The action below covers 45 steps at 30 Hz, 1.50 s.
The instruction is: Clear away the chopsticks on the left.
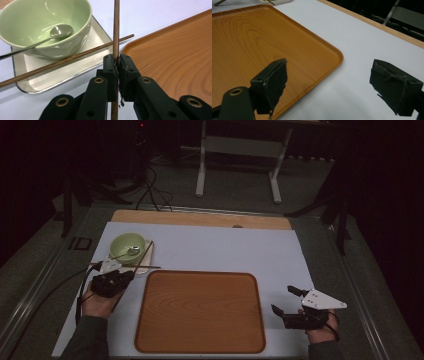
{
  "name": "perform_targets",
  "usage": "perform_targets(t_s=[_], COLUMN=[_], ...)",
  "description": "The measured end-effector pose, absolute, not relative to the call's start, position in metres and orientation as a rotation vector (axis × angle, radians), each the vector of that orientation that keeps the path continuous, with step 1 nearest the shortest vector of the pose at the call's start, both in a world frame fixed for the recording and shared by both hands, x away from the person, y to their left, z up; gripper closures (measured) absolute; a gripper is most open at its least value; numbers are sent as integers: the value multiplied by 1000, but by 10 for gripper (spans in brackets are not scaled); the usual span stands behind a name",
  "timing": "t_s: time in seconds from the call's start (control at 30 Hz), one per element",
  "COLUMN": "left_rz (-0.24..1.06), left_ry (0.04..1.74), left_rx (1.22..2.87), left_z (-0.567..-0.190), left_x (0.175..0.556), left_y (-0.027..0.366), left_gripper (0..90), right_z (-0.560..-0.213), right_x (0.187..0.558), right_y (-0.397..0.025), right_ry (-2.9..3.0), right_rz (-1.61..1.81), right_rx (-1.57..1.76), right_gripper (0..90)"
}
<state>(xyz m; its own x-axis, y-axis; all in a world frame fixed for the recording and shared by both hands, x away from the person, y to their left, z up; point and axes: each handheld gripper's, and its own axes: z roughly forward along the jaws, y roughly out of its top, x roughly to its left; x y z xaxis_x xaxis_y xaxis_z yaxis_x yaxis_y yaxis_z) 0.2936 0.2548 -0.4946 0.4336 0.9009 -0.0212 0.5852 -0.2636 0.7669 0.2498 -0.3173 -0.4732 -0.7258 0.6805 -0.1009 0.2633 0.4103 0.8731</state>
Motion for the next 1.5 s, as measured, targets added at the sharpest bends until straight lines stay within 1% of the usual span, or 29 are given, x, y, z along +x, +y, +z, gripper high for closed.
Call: perform_targets(t_s=[0.23, 0.67, 1.07, 1.5], left_rz=[499, 441, 387, 287], left_ry=[1258, 1271, 1238, 1220], left_rx=[1947, 1922, 1927, 1921], left_z=[-489, -488, -485, -488], left_x=[286, 279, 274, 277], left_y=[248, 240, 215, 183], left_gripper=[851, 851, 851, 851], right_z=[-473, -473, -473, -473], right_x=[250, 250, 250, 251], right_y=[-317, -317, -317, -316], right_ry=[2219, 2216, 2215, 2217], right_rz=[1259, 1258, 1261, 1258], right_rx=[799, 803, 804, 802], right_gripper=[141, 141, 141, 141])
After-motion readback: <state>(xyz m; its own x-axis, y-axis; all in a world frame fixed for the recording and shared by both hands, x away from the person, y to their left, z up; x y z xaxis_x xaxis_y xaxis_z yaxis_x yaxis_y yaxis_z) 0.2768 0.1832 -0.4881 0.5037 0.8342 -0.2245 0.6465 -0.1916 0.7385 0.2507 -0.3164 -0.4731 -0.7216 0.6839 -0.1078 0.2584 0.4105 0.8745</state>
